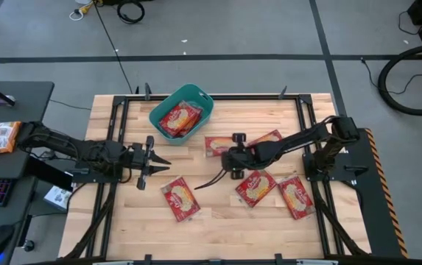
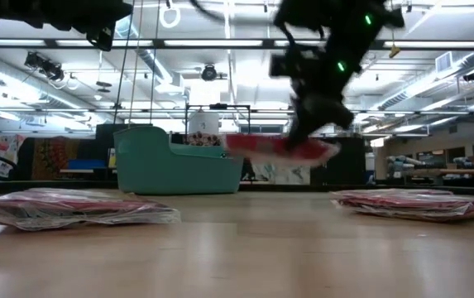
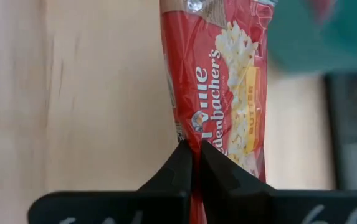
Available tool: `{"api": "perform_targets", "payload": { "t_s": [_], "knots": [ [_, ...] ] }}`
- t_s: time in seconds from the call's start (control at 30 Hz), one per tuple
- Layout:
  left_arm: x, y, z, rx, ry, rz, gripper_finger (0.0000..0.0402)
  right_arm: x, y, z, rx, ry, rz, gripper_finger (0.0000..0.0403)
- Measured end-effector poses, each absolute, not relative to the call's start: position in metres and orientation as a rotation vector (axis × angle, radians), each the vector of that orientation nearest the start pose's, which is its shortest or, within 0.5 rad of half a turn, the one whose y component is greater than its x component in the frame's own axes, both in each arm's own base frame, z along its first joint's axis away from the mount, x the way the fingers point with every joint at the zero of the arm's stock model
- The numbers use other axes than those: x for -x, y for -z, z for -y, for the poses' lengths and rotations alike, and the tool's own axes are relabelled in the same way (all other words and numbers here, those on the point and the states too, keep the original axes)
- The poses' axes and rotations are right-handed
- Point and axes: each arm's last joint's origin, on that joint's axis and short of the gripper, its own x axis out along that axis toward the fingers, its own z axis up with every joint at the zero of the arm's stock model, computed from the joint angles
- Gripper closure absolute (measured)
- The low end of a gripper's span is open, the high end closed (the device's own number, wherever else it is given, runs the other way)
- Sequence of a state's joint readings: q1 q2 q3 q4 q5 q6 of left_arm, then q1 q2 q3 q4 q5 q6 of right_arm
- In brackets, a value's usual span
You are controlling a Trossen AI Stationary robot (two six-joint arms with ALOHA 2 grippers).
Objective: Sort popcorn bags into baskets
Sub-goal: Put the red popcorn bag into the green bin
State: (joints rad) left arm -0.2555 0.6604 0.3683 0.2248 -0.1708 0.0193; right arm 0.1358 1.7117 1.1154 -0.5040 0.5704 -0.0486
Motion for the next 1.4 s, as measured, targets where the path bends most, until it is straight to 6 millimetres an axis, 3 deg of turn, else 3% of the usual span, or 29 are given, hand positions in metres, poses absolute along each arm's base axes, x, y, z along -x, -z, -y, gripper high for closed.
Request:
{"api": "perform_targets", "payload": {
  "t_s": [0.27, 0.47, 0.63, 0.8, 0.93, 1.23, 1.4],
  "knots": [
    [-0.152, -0.253, 0.033, -0.044, 0.033, -0.002, 0.0329, -0.363, -0.253, -0.029, 0.561, 0.314, -0.899, 0.0384],
    [-0.140, -0.260, 0.037, -0.065, 0.249, 0.050, 0.0329, -0.377, -0.267, -0.013, 0.589, 0.254, -0.832, 0.0384],
    [-0.132, -0.259, 0.034, -0.070, 0.257, 0.027, 0.0329, -0.394, -0.276, 0.005, 0.636, 0.256, -0.807, 0.0384],
    [-0.129, -0.255, 0.034, -0.084, 0.256, 0.020, 0.0329, -0.414, -0.271, 0.026, 0.697, 0.242, -0.855, 0.0384],
    [-0.127, -0.241, 0.031, -0.087, 0.239, 0.069, 0.0329, -0.432, -0.266, 0.046, 0.741, 0.208, -0.877, 0.0384],
    [-0.106, -0.242, 0.024, -0.072, 0.250, 0.136, 0.0329, -0.458, -0.244, 0.090, 0.945, 0.080, -0.935, 0.0381],
    [-0.096, -0.243, 0.022, -0.051, 0.259, 0.156, 0.0329, -0.468, -0.229, 0.112, 1.031, 0.039, -0.875, 0.0376]
  ]
}}
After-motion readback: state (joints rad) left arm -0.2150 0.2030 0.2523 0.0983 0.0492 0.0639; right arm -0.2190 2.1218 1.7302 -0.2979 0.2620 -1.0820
